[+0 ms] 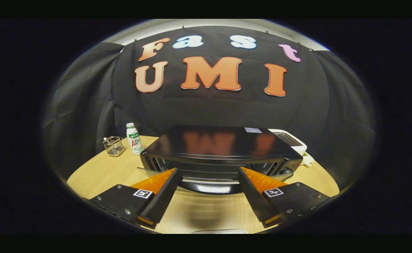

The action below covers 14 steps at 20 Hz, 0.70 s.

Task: Open the toaster oven, put the food inside, and close the toaster oven door.

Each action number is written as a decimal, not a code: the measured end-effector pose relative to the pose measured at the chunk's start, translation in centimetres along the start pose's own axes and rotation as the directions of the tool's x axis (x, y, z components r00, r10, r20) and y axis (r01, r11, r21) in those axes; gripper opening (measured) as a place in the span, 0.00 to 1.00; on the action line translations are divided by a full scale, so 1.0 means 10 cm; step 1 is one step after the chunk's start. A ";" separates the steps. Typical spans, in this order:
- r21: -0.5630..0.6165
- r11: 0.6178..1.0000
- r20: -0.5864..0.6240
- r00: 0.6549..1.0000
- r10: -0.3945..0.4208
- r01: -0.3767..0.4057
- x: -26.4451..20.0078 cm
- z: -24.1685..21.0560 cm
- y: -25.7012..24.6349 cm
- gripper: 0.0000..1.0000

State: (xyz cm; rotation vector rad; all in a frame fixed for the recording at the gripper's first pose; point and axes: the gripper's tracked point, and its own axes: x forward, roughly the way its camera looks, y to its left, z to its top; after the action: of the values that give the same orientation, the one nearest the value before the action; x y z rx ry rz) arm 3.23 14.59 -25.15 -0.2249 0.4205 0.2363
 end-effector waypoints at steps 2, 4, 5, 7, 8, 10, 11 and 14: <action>-0.006 1.000 -0.012 1.000 0.000 0.000 -0.12 -0.13 0.02 0.99; -0.008 1.000 -0.029 1.000 0.004 -0.004 -0.24 -0.29 0.03 0.99; -0.008 1.000 -0.038 0.999 0.004 -0.004 -0.31 -0.37 0.03 0.99; -0.014 1.000 -0.052 0.999 0.003 -0.004 -0.40 -0.54 0.06 0.99; -0.012 1.000 -0.060 0.998 0.001 -0.002 -0.44 -0.63 0.07 0.99; -0.016 1.000 -0.076 0.997 0.001 -0.002 -0.51 -0.84 0.07 0.99; -0.015 1.000 -0.083 0.997 0.001 -0.002 -0.53 -0.93 0.08 0.99; 0.020 1.000 -0.118 0.993 0.000 0.003 -0.56 -1.17 0.08 0.99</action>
State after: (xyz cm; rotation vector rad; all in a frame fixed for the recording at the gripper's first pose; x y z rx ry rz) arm -6.34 11.31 -33.35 -0.2205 0.5392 0.2181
